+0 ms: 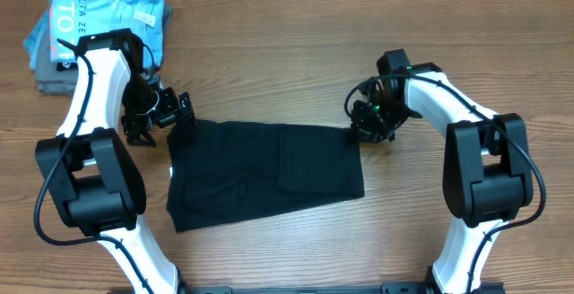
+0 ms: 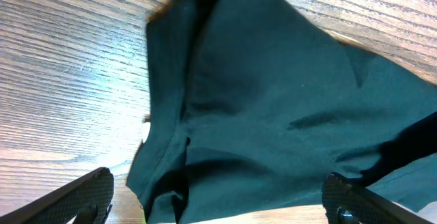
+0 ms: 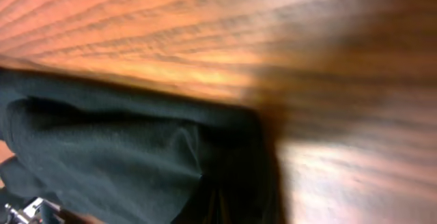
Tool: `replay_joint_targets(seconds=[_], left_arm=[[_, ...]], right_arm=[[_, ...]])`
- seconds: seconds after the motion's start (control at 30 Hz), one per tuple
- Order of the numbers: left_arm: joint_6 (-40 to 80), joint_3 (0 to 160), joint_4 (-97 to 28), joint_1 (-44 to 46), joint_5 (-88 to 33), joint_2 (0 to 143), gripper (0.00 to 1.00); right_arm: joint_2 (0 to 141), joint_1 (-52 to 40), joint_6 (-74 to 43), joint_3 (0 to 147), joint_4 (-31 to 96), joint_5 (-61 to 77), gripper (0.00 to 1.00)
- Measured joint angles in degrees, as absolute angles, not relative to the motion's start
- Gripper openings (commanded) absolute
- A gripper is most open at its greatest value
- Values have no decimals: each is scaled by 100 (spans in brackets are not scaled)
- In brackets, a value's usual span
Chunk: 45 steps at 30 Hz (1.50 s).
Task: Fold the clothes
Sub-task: 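Release the folded end and lift the right gripper up and right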
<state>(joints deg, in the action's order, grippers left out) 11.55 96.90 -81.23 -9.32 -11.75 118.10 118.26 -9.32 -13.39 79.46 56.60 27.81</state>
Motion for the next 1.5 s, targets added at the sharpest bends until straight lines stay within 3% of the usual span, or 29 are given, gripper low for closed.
replay_joint_targets(seconds=[0.5,0.67,1.07,1.5], left_arm=[[1031,9690,-8123,-897,-1173,11810,100],[1028,9690,-8128,-897,-1177,11810,100],[1028,9590,-8014,-897,-1175,11810,100],[1028,9522,-7994,-897,-1175,11810,100]], right_arm=[[10774,-829,-1028,8742,8106,2609,4],[10772,-829,-849,8197,7957,2606,4],[10774,-829,-746,5986,6108,3052,4],[10774,-825,-1522,5935,6340,2768,4]])
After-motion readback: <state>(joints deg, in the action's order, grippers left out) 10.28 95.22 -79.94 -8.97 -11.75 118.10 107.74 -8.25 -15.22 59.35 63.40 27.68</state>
